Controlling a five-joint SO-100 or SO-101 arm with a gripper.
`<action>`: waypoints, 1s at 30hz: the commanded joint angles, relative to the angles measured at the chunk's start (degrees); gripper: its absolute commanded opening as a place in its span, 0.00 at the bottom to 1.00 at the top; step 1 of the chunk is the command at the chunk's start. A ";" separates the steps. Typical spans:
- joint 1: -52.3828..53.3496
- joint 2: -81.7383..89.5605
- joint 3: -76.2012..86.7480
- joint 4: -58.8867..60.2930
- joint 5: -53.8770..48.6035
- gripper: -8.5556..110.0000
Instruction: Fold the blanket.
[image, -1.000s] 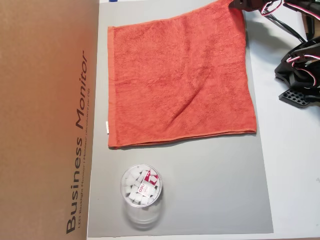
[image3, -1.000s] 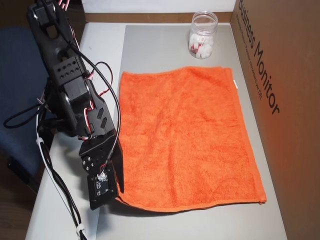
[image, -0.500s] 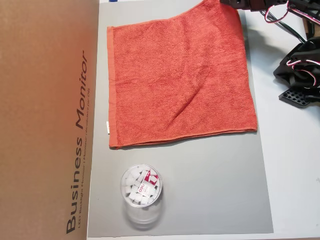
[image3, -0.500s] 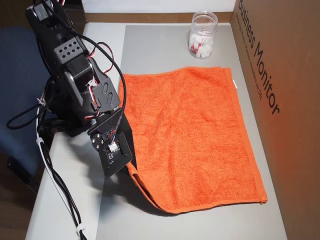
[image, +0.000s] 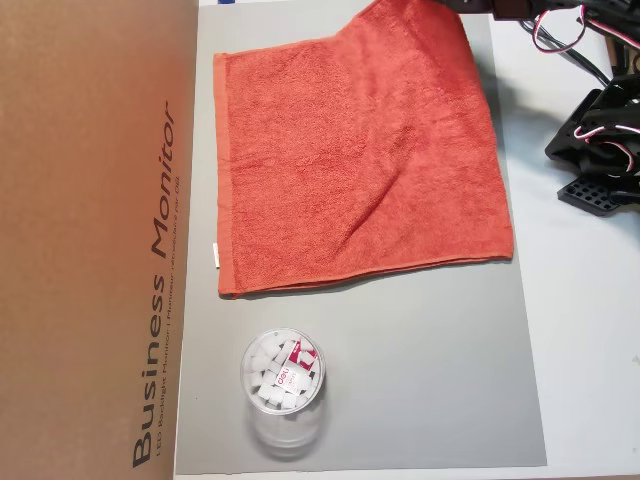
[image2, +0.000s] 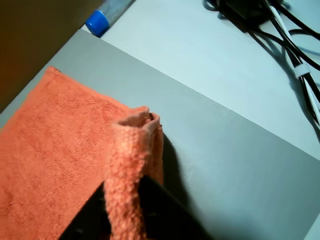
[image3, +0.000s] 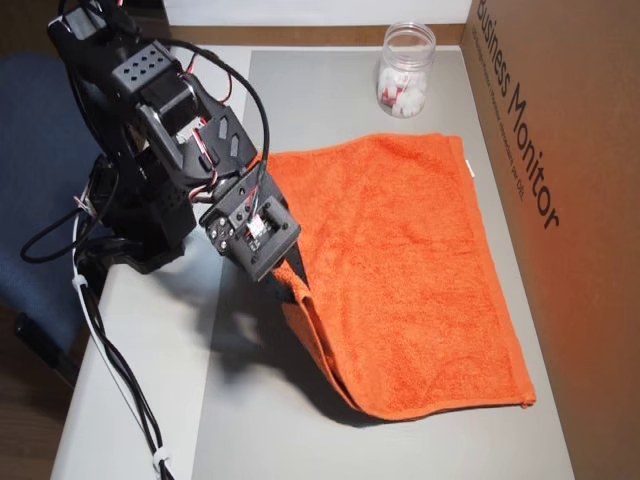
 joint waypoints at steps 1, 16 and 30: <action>-1.58 1.05 -4.48 -0.62 0.53 0.07; -10.99 1.05 -9.76 -0.88 0.00 0.07; -20.74 -3.78 -16.96 -0.97 -0.44 0.07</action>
